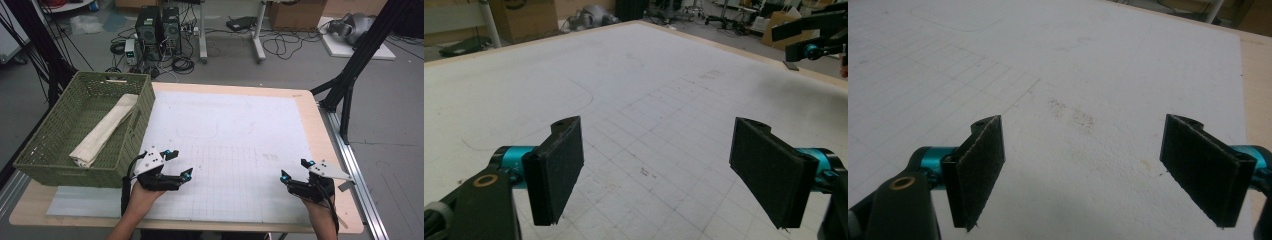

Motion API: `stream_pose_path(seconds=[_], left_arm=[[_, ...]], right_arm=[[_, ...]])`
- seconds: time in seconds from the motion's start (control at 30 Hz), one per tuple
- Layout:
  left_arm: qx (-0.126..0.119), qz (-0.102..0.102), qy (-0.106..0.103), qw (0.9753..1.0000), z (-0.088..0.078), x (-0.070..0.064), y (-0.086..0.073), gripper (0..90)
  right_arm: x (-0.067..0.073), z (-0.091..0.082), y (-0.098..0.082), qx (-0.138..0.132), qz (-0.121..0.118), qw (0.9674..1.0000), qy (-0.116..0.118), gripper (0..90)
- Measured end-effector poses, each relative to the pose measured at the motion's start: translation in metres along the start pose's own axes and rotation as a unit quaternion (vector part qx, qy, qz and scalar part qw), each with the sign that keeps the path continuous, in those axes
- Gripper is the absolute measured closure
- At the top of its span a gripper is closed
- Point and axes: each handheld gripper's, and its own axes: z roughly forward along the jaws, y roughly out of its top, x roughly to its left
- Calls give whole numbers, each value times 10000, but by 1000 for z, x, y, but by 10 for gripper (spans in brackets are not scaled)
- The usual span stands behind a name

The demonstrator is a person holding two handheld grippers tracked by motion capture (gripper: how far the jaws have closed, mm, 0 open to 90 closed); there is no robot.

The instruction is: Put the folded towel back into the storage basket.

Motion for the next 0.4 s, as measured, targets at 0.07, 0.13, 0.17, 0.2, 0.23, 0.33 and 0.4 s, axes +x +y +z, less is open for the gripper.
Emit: stream_pose_path(seconds=[0.07,0.13,0.17,0.2,0.23,0.33,0.4], left_arm=[[17,2,11,10000,1,1,-1,220],[24,-31,34,10000,1,3,-1,220],[27,-44,46,10000,1,4,-2,219],[37,-63,50,10000,1,5,-2,219],[44,-86,63,9999,1,6,-3,218],[33,-135,135,9998,0,9,-4,215],[17,-127,165,9998,-1,10,-4,214]], right_arm=[[1,0,0,17,14,10000,11,167],[1,0,0,16,14,10000,7,167],[1,0,-1,34,44,10000,-4,166],[1,0,-1,44,43,10000,-2,167],[1,0,-1,37,18,10000,-7,166],[1,0,-3,60,18,10000,2,166],[2,-1,-3,87,45,10000,9,166]])
